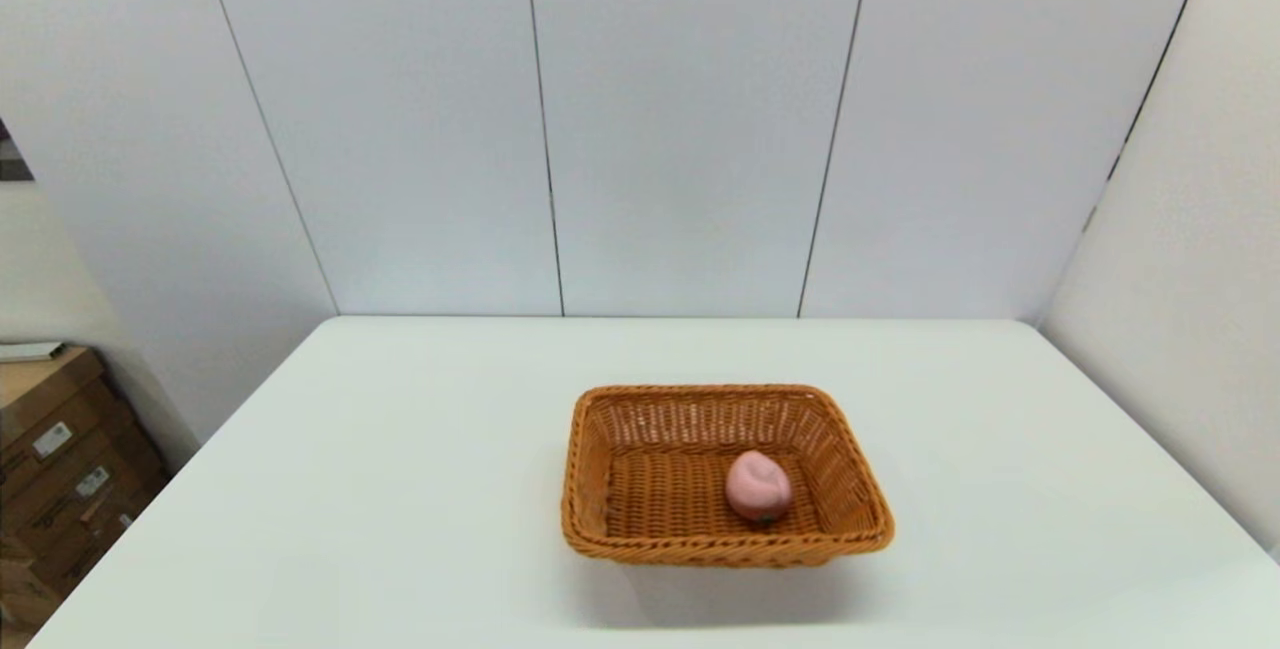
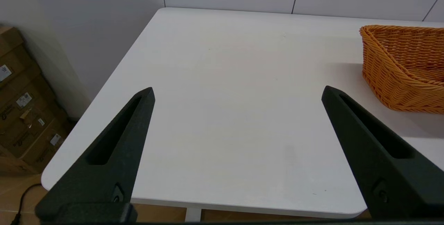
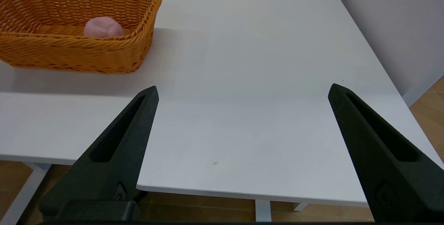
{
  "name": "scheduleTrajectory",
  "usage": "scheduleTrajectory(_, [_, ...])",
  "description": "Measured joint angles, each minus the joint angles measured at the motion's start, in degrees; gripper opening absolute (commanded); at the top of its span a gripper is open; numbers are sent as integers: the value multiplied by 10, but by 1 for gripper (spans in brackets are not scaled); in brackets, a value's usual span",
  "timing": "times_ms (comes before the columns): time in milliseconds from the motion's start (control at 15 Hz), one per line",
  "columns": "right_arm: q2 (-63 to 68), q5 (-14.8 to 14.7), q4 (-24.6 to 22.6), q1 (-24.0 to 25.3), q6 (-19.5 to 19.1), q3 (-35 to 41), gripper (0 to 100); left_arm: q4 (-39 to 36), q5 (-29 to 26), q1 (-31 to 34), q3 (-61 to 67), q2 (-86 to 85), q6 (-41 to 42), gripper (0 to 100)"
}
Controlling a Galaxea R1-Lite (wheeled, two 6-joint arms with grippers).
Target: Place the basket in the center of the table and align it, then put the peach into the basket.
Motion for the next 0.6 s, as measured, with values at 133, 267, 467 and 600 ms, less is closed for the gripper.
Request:
scheduleTrajectory(133, [-1,0,0,0,2,0,100,0,0,0,0,0,0,100])
scheduleTrajectory(267, [-1,-3,0,0,9,0,100,0,0,0,0,0,0,100])
scheduleTrajectory(467, [-1,-17,0,0,23,0,100,0,0,0,0,0,0,100])
scheduleTrajectory(600, [-1,-18,0,0,25,0,100,0,0,0,0,0,0,100])
